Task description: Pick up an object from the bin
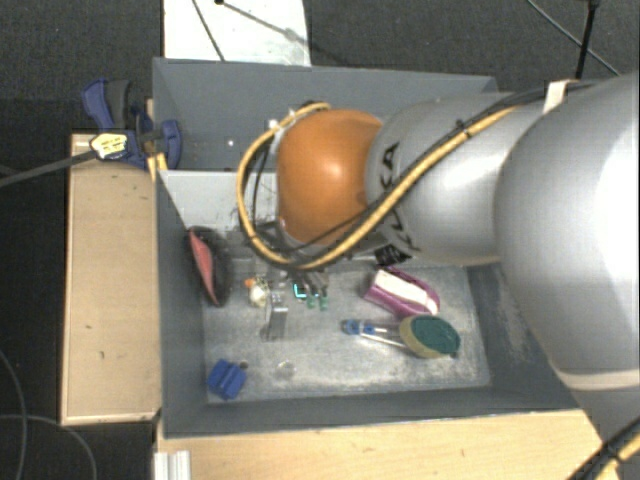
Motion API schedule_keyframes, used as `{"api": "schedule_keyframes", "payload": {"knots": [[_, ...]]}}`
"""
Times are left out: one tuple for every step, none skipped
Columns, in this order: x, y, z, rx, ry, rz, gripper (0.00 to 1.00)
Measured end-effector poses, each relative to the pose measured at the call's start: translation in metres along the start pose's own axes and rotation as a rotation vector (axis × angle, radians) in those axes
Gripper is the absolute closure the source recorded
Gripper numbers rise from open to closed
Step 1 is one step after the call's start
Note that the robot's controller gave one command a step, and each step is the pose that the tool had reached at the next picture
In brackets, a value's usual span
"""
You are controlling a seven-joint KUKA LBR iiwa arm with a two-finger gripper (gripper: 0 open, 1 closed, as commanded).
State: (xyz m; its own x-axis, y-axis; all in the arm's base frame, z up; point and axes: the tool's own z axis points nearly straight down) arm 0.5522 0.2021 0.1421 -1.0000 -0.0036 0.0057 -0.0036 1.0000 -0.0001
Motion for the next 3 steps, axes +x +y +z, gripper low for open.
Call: {"api": "schedule_keyframes", "payload": {"knots": [[0.066,0.05,0.053,-0.001,0.002,-0.019,0.0],[0.074,0.051,0.071,0.0,-0.01,-0.007,0.0],[0.075,0.049,0.07,0.004,-0.003,-0.001,1.0]]}}
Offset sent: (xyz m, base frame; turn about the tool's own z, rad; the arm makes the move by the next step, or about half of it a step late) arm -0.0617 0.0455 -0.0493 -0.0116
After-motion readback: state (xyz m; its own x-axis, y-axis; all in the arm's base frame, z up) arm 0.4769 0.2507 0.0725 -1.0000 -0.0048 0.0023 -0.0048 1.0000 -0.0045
